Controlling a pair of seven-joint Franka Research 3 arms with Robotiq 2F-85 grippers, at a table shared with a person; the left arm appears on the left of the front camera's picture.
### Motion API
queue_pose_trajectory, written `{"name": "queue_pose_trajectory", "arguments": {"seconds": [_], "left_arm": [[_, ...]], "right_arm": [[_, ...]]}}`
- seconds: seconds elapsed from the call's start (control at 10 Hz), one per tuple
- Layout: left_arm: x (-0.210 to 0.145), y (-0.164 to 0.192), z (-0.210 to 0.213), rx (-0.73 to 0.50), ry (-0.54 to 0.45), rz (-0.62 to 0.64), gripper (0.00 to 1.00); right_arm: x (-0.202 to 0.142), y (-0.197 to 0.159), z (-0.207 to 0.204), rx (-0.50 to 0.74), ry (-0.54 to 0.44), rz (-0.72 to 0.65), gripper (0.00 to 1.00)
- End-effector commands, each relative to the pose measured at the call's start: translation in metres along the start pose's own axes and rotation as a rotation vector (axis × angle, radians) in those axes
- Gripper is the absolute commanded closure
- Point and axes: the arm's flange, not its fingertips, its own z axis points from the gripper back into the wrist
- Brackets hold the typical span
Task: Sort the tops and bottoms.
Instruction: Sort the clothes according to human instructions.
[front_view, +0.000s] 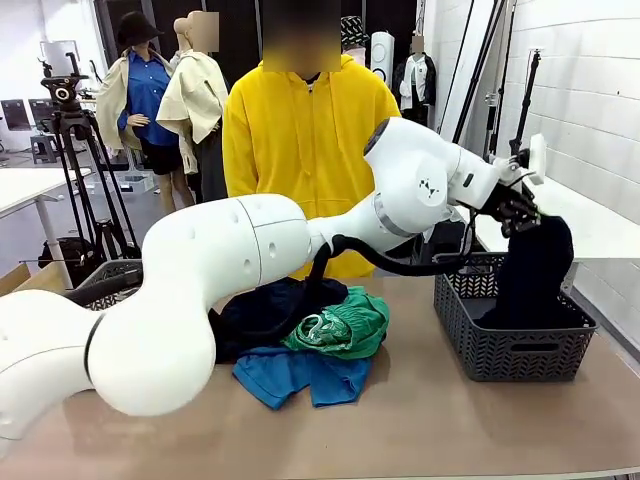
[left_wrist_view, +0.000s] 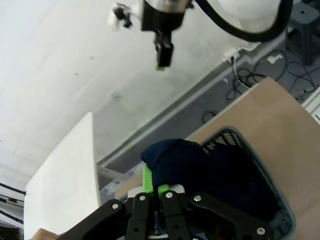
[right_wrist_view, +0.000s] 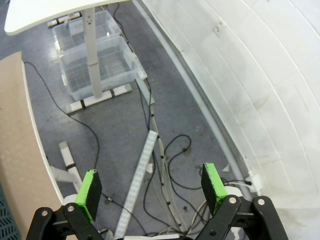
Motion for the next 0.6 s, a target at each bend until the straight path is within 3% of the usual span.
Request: {"name": "queue_pose_trajectory", "arguments": {"seconds": [0.0, 0.5], "left_arm": [[0.001, -0.01, -0.008, -0.091, 0.086, -0.027, 1.0], [-0.025, -0.051, -0.019, -0.239, 0.176, -0.001, 0.98]], "right_arm": [[-0.001, -0.002, 0.0, -0.001, 0.007, 0.011, 0.0], [-0.001, -0.002, 0.0, -0.001, 0.007, 0.011, 0.0]]}}
